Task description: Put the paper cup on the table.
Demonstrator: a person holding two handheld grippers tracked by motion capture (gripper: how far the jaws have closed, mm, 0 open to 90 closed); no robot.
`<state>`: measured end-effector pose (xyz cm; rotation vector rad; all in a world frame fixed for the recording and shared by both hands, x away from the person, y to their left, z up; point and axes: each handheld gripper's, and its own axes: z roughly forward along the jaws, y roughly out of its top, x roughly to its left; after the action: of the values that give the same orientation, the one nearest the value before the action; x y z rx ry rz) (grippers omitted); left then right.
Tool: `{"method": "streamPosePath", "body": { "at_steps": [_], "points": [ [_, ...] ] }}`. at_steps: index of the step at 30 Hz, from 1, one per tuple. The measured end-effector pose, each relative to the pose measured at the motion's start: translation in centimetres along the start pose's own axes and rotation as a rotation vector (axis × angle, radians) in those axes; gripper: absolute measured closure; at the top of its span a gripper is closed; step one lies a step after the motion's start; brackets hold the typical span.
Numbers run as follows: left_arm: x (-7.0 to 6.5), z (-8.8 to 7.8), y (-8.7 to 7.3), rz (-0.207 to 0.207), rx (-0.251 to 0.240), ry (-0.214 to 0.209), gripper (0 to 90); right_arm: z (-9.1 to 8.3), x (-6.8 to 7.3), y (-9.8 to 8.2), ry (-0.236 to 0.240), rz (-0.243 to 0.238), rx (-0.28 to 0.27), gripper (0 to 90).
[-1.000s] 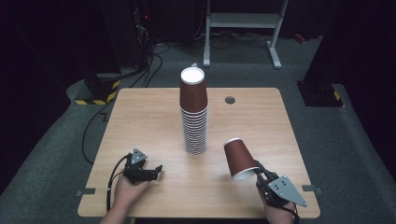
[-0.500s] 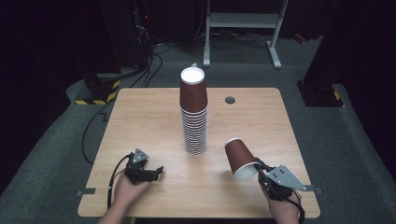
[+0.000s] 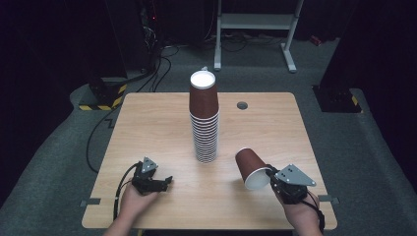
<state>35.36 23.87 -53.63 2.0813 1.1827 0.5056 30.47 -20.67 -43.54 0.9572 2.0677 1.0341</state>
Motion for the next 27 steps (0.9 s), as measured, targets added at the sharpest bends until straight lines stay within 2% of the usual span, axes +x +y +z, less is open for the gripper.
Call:
{"method": "streamPosePath", "body": {
  "at_steps": [4,7,11,19,27],
  "points": [
    [0.0,0.0,0.0,0.004,-0.001,-0.003,13.2,0.1,-0.5,0.5,0.012,-0.013,0.065,85.8],
    [0.0,0.0,0.0,0.004,-0.002,-0.002,13.2,0.3,-1.1,1.0,0.029,0.004,0.127,85.8],
    [0.0,0.0,-0.1,0.008,-0.001,-0.003,13.3,0.5,-1.9,1.7,0.045,0.0,0.203,85.8],
    [-0.1,-0.1,-0.1,0.007,-0.004,-0.002,13.4,0.9,-3.1,3.1,0.059,-0.019,0.318,85.8],
    [-0.1,-0.1,-0.1,0.005,-0.005,-0.003,13.5,1.1,-4.6,4.5,0.113,0.041,0.463,85.8]
  ]
}}
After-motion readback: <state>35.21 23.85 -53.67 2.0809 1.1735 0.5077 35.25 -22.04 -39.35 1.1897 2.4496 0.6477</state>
